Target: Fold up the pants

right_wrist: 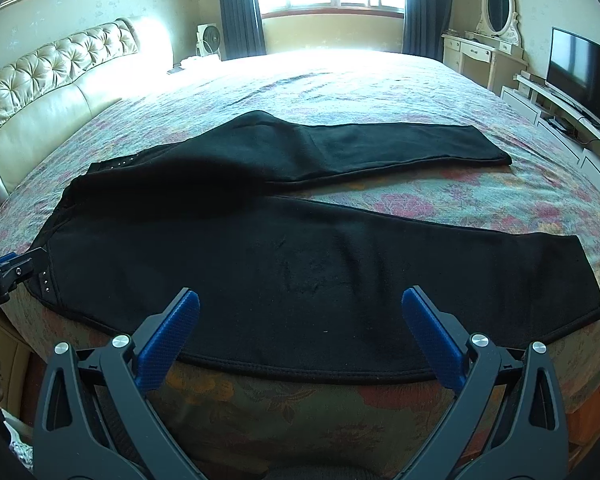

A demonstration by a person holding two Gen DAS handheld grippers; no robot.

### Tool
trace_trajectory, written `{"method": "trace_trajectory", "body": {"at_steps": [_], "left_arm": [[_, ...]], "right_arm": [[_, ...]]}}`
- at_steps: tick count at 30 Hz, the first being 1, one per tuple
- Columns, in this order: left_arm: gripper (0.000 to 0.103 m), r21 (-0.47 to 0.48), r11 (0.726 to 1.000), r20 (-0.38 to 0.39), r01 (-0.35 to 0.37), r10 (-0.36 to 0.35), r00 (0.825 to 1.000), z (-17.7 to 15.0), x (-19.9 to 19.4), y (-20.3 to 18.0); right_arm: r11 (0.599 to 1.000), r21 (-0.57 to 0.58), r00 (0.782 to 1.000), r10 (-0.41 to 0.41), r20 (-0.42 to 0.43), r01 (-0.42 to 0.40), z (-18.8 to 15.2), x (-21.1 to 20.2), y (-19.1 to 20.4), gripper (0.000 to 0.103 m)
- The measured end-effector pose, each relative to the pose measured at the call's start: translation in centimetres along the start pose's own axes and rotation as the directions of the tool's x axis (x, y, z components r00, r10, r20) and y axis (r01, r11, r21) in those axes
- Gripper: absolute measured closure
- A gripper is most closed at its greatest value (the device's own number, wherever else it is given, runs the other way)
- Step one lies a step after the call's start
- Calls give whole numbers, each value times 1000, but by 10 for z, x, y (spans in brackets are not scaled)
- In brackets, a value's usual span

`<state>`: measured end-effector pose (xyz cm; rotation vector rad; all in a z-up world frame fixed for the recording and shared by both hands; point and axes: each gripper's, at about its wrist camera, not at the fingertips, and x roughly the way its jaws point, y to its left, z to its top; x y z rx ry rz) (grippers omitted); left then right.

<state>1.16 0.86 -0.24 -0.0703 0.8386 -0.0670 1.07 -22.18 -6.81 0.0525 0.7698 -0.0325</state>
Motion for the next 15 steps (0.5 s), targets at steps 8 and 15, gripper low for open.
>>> {"method": "trace_trajectory", "body": {"at_steps": [8,15], "left_arm": [[5,63,993,-38,101,-99,994,42,28,45],[5,-80,990,-124,119,-129,984,133,100,164]], "right_arm": [[1000,-11,999,16,-48,-16,17,34,0,2],[996,-23,995,89,-54,-90,38,55,8,2]]}}
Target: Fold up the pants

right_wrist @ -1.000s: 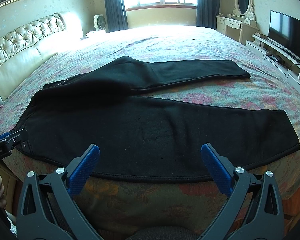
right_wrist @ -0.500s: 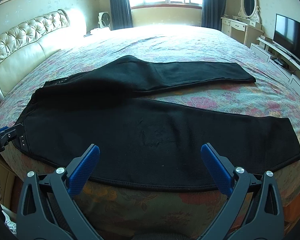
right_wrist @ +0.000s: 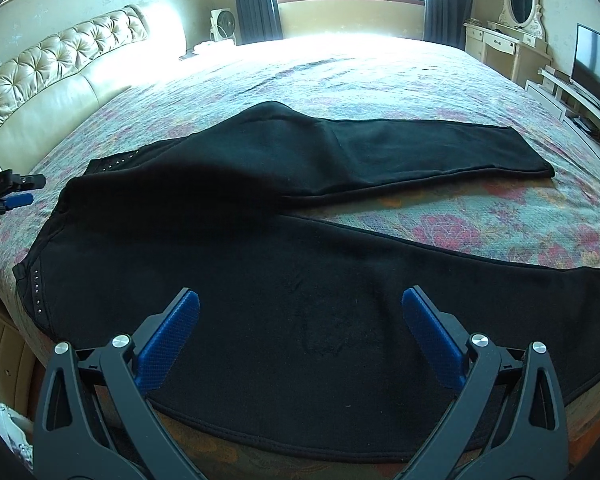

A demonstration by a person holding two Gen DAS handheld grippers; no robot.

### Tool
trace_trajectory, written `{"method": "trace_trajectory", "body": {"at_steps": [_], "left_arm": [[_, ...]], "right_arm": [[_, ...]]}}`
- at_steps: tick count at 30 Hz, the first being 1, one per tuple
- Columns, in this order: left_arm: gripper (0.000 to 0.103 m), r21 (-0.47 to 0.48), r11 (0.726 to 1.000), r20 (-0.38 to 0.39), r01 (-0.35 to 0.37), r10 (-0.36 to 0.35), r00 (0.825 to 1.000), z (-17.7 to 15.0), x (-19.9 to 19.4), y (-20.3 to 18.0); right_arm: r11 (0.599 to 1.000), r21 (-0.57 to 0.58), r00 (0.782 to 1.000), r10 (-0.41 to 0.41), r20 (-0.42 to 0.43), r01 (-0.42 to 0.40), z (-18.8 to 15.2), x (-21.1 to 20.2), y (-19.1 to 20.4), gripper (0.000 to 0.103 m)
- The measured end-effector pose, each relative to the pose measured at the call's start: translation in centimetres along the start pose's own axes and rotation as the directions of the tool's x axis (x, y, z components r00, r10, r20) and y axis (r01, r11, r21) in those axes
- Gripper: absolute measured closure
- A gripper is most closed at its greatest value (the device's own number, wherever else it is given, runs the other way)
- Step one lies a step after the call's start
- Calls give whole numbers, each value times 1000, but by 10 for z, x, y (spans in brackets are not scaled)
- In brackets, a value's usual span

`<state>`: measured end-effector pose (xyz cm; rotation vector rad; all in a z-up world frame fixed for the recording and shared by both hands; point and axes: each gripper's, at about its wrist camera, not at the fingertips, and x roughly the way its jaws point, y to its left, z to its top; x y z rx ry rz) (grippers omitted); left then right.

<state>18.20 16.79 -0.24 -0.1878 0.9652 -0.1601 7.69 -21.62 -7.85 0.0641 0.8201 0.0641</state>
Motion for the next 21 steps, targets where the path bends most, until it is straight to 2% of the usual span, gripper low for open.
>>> {"method": "trace_trajectory", "body": {"at_steps": [4,6,9,10,12,15,18,20,21], "left_arm": [[5,-94,996,-15,8,-10,1000,56,47,75],[5,-161,985,-55,61,-71,996,74,76,108],[5,-296,942,-108,157,-197,975,86,116,141],[5,-322,932,-106,168,-211,972,89,123,146],[5,-314,931,-77,187,-221,972,98,125,148],[5,-266,944,-88,195,-225,970,109,128,143],[5,-155,972,-131,175,-196,972,111,133,130],[7,-104,969,-135,226,-238,962,110,133,122],[24,-95,960,-133,262,-273,953,110,133,119]], "right_arm": [[999,-22,999,31,16,-30,14,4,4,2],[999,-30,999,40,16,-39,19,8,5,2],[998,-28,999,48,12,-47,24,14,0,2],[998,-22,999,50,8,-50,25,17,-2,2],[998,0,998,67,-2,-67,29,24,-7,2],[995,34,996,92,-20,-91,35,35,-15,2],[993,57,994,107,-21,-106,41,41,-20,2],[992,63,994,110,-15,-109,45,42,-21,2],[991,66,993,118,-14,-117,47,43,-22,2]]}}
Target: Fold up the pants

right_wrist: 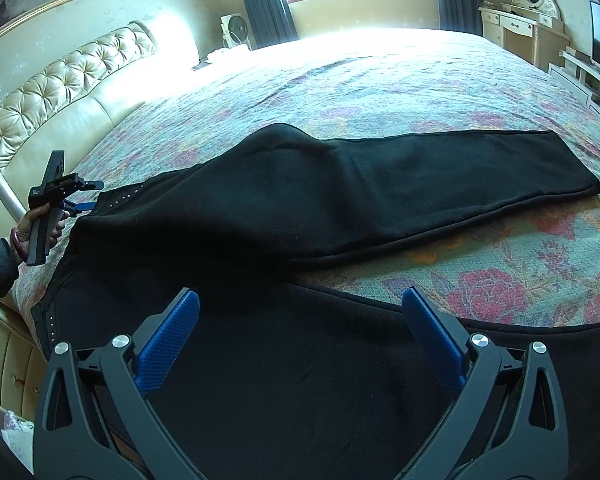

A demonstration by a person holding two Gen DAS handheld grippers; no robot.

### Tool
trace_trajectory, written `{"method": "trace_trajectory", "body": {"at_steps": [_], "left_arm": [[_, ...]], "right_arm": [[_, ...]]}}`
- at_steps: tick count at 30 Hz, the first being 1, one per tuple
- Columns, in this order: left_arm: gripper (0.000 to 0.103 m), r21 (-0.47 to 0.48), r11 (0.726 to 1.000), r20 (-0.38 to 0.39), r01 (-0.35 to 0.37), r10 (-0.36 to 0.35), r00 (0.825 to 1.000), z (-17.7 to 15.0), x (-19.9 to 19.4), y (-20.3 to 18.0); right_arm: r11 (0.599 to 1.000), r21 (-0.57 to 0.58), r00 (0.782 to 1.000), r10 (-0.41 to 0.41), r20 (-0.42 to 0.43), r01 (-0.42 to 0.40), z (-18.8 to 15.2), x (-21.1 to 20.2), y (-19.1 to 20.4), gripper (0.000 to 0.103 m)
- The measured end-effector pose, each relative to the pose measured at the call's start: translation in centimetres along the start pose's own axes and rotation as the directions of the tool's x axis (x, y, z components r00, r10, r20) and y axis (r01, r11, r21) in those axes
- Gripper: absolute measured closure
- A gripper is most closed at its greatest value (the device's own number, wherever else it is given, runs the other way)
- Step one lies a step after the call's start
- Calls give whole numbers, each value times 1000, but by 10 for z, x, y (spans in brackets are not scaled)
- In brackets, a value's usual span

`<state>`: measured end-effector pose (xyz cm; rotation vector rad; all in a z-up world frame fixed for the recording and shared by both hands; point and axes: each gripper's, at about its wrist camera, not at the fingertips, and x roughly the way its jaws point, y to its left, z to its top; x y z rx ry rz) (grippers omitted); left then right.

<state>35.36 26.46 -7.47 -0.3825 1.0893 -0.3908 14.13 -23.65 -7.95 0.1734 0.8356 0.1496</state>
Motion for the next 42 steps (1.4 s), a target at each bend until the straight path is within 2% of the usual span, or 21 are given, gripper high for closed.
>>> {"method": "trace_trajectory", "body": {"at_steps": [1,2,3,7,10,13,15,17,21,22,23,24,25,27,28,29,31,32,35,37,42], "left_arm": [[42,11,1000,-8,16,-16,1000,0,2,-2],[65,19,1000,-22,-10,11,1000,-2,5,-3],[68,17,1000,-28,-19,19,999,-3,8,0],[72,-69,996,-12,52,-53,999,-5,6,16],[72,-102,992,-8,68,-70,998,-6,7,21],[72,-90,995,-14,52,-53,998,-5,8,19],[70,-63,998,-18,31,-32,999,-4,10,15],[70,-42,999,-12,13,-13,1000,-3,14,9],[63,-59,998,2,35,-35,999,-2,16,10],[60,-75,996,5,55,-54,999,-1,17,10],[55,-91,993,8,72,-71,997,0,17,11],[55,-102,992,6,68,-68,998,1,17,10],[56,-96,994,2,51,-51,999,2,17,7],[71,-26,999,-5,-28,28,1000,1,19,-3],[73,-5,999,-1,-36,36,999,-1,18,-6],[80,-10,1000,11,-12,12,1000,-2,14,-6],[84,-16,999,71,43,-42,997,-5,-1,-6],[98,-6,998,108,61,-60,992,-8,-11,-8],[97,-12,983,188,182,-176,966,-24,-43,-9],[97,13,975,209,224,-221,953,-42,-60,-15],[96,23,960,186,278,-277,943,-100,-77,-26]], "right_arm": [[1000,3,1000,13,-1,-13,2,0,-1,2],[1000,6,1000,23,-3,-23,4,1,-2,2],[999,4,999,33,-8,-33,6,3,-4,2],[996,-65,998,68,-3,-68,37,13,-12,2],[982,-158,995,103,-6,-103,86,34,-18,2],[940,-279,980,184,-76,-198,141,73,-17,2],[894,-352,959,233,-163,-277,168,103,-9,2],[867,-391,945,234,-227,-309,185,135,0,2],[839,-344,875,278,-396,-421,193,191,19,2],[837,-328,852,270,-447,-438,188,203,24,6],[842,-301,824,258,-505,-448,184,214,25,20],[845,-270,793,256,-552,-461,179,221,25,76],[846,-283,801,246,-547,-453,175,217,26,84],[832,-337,835,242,-494,-440,169,195,28,89],[832,-357,858,245,-451,-425,167,179,27,90],[833,-376,883,252,-396,-407,165,159,27,90],[838,-412,925,261,-275,-358,160,116,26,90],[836,-439,942,258,-216,-330,155,91,28,90],[814,-520,963,259,-74,-259,118,19,39,89],[773,-607,973,230,-3,-184,77,-19,50,86],[696,-716,992,119,38,-56,-35,-52,74,86]]}}
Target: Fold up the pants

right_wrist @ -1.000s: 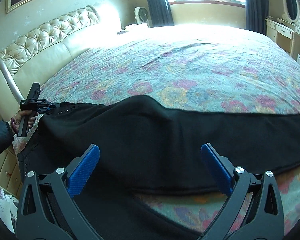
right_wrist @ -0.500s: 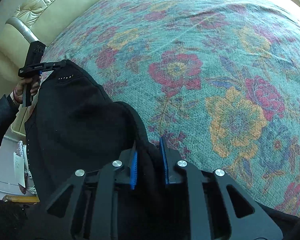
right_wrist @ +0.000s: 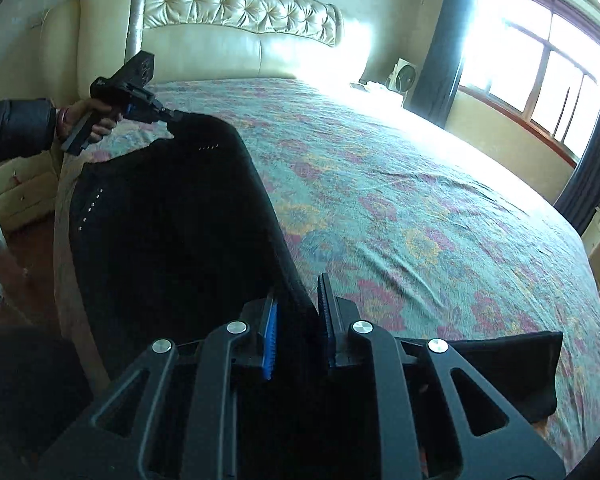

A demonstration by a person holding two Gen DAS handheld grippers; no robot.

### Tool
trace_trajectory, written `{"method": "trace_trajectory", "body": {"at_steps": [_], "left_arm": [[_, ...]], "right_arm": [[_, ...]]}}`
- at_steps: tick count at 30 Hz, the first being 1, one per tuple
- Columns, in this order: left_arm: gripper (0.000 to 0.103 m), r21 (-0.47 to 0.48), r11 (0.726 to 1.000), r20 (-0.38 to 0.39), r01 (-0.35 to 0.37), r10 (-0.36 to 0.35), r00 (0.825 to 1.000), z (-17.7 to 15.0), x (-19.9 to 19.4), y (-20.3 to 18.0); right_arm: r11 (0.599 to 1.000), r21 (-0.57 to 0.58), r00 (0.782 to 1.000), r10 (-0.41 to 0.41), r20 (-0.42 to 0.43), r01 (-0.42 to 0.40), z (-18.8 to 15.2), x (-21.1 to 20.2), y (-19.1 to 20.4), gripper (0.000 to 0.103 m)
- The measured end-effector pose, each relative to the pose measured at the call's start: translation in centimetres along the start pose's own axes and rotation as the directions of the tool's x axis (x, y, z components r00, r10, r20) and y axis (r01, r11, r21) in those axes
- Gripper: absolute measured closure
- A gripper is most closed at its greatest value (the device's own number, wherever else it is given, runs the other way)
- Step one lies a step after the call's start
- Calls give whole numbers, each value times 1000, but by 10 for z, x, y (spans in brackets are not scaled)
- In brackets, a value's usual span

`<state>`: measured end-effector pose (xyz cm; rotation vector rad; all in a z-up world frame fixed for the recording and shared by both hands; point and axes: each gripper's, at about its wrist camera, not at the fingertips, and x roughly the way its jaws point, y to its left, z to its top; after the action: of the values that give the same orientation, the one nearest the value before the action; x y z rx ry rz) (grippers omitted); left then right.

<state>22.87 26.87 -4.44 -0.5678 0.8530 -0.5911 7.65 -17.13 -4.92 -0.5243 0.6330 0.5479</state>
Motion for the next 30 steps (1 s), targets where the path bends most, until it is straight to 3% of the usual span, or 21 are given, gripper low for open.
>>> {"method": "trace_trajectory", "body": {"at_steps": [2,7,8,10,12,14,16,18,21,24,26,28,30], "left_arm": [[96,-2,1000,10,19,-19,1000,-22,-10,-4],[90,-114,988,106,106,-94,990,-68,-50,9],[86,-134,986,115,104,-89,989,-76,-57,13],[77,-182,981,108,71,-51,993,-95,-70,22],[65,-244,969,111,43,-16,994,-114,-81,31],[57,-299,954,136,31,10,991,-131,-94,38],[51,-359,931,189,60,10,982,-147,-107,42],[44,-406,909,212,93,-5,977,-159,-110,42],[34,-420,905,233,69,33,972,-166,-107,31],[30,-449,891,260,64,62,964,-165,-101,23],[31,-449,892,306,58,92,947,-161,-106,13],[30,-431,895,368,114,59,928,-161,-115,0],[30,-419,898,368,132,35,929,-156,-112,-12]], "right_arm": [[1000,-24,999,-17,-33,16,-22,-1,25,86],[996,-77,994,-44,-101,36,-57,2,56,81],[997,-68,994,-37,-106,30,-60,2,58,77],[1000,-26,994,-13,-106,11,-64,-4,60,49],[999,39,995,22,-101,-18,-62,-12,57,37],[988,147,992,72,-107,-56,-58,-17,47,33],[935,336,985,152,-84,-116,-57,-20,27,29],[828,530,974,227,-19,-183,-64,-23,7,24],[697,685,962,271,22,-212,-75,-19,-6,23],[638,744,960,279,18,-199,-80,-15,-8,23],[610,766,962,269,38,-201,-83,-17,-5,23],[586,784,964,259,60,-206,-86,-21,-1,23],[561,800,963,259,73,-212,-89,-20,1,23]]}}
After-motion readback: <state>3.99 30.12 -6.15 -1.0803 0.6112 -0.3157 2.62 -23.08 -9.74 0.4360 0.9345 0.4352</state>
